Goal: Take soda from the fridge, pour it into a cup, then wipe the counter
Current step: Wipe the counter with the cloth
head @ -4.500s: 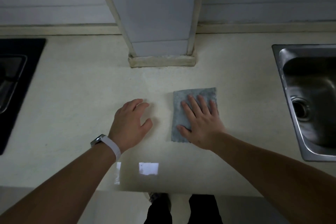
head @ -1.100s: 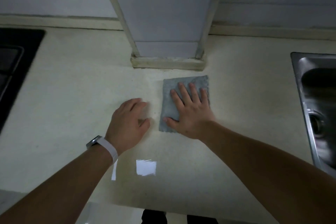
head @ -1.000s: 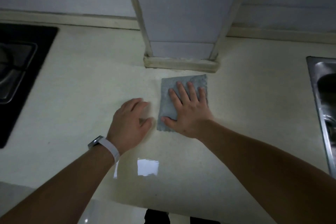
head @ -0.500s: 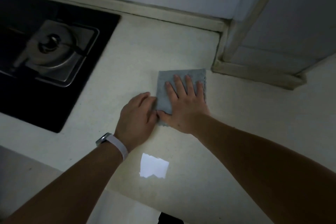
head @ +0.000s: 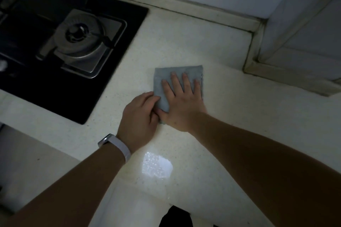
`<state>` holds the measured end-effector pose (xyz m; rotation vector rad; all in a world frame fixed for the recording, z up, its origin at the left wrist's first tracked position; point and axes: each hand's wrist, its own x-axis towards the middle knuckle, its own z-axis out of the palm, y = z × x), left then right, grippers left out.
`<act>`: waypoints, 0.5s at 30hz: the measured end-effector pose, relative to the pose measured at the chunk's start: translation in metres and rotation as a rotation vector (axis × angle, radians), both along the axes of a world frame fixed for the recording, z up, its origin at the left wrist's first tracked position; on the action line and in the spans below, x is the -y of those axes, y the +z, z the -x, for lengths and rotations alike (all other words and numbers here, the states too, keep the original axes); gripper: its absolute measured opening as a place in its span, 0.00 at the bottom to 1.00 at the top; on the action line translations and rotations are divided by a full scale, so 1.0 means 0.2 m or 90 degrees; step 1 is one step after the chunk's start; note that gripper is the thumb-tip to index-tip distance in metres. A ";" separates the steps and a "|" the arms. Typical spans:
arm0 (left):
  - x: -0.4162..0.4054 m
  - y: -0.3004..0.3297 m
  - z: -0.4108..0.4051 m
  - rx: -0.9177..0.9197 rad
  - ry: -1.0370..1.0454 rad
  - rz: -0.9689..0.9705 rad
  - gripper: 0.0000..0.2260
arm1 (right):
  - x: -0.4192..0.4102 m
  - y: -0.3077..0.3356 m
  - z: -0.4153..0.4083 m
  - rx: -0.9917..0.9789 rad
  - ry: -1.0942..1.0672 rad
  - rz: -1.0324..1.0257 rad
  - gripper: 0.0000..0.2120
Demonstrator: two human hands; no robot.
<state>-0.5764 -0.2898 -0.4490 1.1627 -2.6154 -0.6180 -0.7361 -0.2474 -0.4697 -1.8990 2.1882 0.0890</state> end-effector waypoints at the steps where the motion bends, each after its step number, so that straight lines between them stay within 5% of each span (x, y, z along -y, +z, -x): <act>1: -0.01 0.00 0.01 0.006 -0.002 0.000 0.23 | -0.04 0.00 0.00 0.001 0.013 -0.005 0.44; 15: -0.48 0.03 0.45 0.013 -0.147 -0.031 0.18 | -0.78 0.06 0.28 0.029 -0.053 -0.040 0.43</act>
